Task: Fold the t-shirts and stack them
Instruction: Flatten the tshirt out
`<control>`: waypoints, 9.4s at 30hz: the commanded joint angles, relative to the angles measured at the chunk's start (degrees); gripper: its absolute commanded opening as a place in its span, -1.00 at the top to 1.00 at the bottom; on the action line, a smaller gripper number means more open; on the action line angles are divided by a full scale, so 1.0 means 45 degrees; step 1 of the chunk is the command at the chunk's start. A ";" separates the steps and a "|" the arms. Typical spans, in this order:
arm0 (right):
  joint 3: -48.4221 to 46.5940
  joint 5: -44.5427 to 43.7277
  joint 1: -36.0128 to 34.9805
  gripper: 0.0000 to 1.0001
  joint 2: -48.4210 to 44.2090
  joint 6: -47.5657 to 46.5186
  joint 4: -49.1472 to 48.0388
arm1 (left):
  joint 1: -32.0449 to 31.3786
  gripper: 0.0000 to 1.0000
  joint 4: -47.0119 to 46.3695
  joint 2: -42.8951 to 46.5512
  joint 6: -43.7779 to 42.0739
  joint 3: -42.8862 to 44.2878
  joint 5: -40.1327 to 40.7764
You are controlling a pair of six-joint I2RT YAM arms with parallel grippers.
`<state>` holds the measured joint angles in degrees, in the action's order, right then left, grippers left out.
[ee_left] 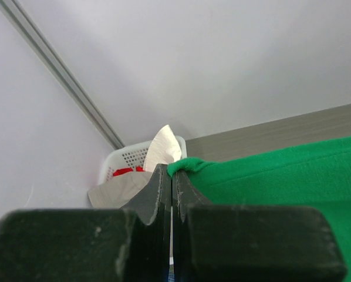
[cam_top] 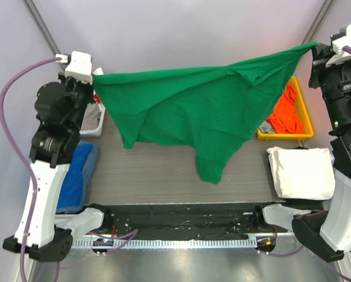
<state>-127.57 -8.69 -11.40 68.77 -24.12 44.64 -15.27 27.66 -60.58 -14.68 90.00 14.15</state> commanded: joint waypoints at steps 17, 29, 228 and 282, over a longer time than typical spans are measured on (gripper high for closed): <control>-0.2668 -0.1097 0.0072 0.97 0.3780 -0.0343 -0.1756 | 0.0092 1.00 -0.1615 -0.5739 -0.0332 0.5510 0.2832; -0.0697 -0.1019 0.0072 0.98 0.1420 -0.0246 -0.1484 | 0.0111 1.00 -0.1499 -0.2127 -0.0586 0.2015 0.2558; 1.5516 0.5425 0.1596 0.98 -0.0519 -0.3015 0.5740 | 0.0875 1.00 0.8794 -0.3960 -0.3067 -0.5233 -0.3262; 0.8547 0.0563 -0.0357 -0.10 1.0456 -0.0207 -0.7518 | -0.0279 -0.99 0.0689 -1.2394 -0.1171 0.1132 0.0585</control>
<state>-80.75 -4.12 -12.86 110.50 -26.70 17.23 -16.43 34.61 -113.75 -19.53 91.02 14.11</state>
